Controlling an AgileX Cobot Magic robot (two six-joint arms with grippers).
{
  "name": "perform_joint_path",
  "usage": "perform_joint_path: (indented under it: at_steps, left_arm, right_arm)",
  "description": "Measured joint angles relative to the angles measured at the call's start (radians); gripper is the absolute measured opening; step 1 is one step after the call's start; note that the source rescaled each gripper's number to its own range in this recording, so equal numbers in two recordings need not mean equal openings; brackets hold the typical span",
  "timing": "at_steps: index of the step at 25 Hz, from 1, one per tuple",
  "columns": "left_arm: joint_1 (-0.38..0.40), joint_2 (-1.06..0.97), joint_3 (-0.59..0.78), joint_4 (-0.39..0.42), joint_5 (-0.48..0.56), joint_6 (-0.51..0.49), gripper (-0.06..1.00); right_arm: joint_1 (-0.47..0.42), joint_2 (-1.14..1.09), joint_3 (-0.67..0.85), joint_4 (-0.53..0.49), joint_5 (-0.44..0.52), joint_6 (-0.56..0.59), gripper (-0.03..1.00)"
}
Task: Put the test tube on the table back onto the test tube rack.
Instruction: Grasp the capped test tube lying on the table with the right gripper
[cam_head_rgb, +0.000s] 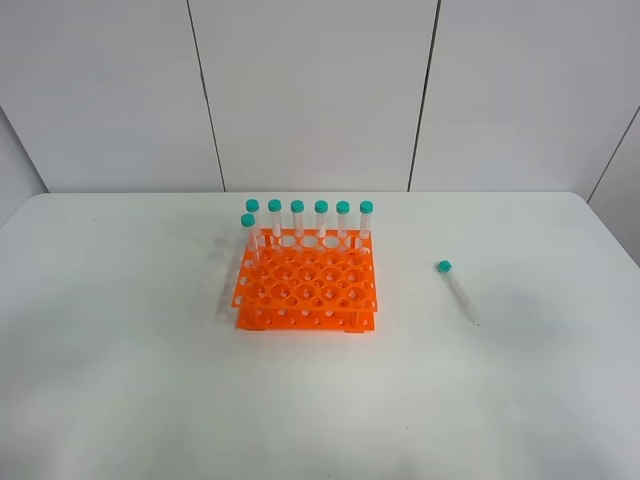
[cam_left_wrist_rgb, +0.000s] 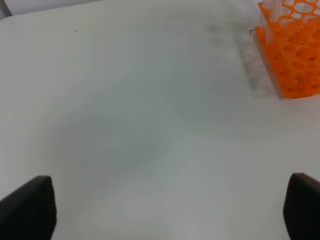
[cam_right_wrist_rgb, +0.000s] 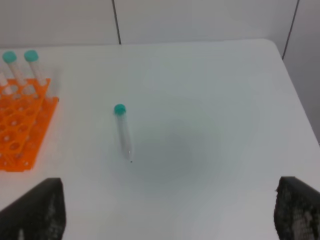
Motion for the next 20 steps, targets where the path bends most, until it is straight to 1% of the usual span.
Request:
perform_joint_path:
  at_steps: [1, 5, 10, 12, 17, 20]
  left_arm:
    - [0.0, 0.0, 0.0, 0.0, 0.0, 0.0, 1.0]
    - [0.0, 0.0, 0.0, 0.0, 0.0, 0.0, 1.0]
    - [0.0, 0.0, 0.0, 0.0, 0.0, 0.0, 1.0]
    - [0.0, 0.0, 0.0, 0.0, 0.0, 0.0, 1.0]
    - [0.0, 0.0, 0.0, 0.0, 0.0, 0.0, 1.0]
    - [0.0, 0.0, 0.0, 0.0, 0.0, 0.0, 1.0]
  right_arm:
    - [0.0, 0.054, -0.026, 0.001, -0.002, 0.0, 0.93]
    - [0.0, 0.296, -0.143, 0.028, -0.018, -0.064, 0.9]
    - [0.0, 0.647, -0.333, 0.149, -0.005, -0.166, 0.89]
    - [0.0, 0.782, -0.409, 0.176, 0.014, -0.187, 0.89]
    - [0.0, 1.131, -0.594, 0.188, 0.05, -0.194, 0.89]
    - [0.0, 1.293, -0.667, 0.192, 0.052, -0.194, 0.89]
